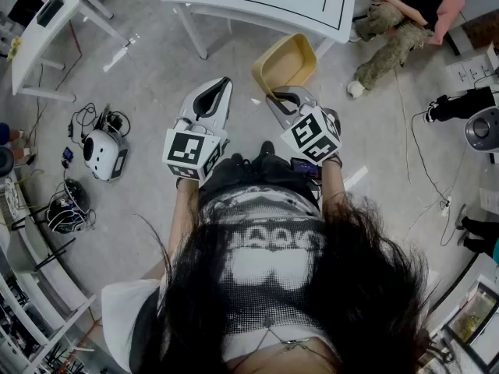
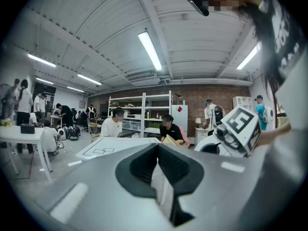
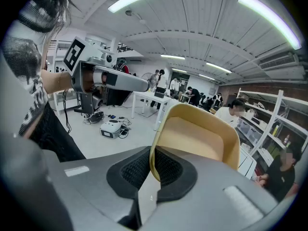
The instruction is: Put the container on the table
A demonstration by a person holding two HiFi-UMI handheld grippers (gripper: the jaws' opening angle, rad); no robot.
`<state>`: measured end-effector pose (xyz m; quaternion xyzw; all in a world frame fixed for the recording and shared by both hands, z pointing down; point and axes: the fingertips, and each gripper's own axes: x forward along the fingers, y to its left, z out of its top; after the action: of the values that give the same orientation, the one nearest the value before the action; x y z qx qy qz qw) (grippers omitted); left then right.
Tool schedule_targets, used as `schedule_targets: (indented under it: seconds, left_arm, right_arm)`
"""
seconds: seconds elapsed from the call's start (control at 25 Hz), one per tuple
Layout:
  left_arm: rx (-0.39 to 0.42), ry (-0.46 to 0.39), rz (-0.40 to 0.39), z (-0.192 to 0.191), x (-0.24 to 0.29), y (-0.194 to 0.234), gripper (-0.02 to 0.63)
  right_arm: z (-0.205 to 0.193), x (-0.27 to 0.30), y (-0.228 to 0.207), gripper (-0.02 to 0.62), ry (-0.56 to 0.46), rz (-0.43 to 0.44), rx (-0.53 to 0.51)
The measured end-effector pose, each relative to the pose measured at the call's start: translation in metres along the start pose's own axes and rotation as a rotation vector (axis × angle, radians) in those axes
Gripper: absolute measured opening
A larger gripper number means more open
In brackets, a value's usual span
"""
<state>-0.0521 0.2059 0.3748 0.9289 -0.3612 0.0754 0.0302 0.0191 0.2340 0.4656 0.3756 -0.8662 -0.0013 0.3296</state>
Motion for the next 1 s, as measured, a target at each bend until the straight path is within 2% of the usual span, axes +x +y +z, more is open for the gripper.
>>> schedule_targets:
  seconds: [0.48,1.0]
  left_arm:
    - [-0.016,0.018,0.027,-0.003,0.041,-0.005,0.000]
    - [-0.037,0.037,0.092,-0.010,0.103,-0.014,0.000]
  right_arm:
    - [-0.020,0.002,-0.042,0.021,-0.011,0.010,0.017]
    - [-0.059,0.008,-0.094,0.021,-0.008,0.077,-0.017]
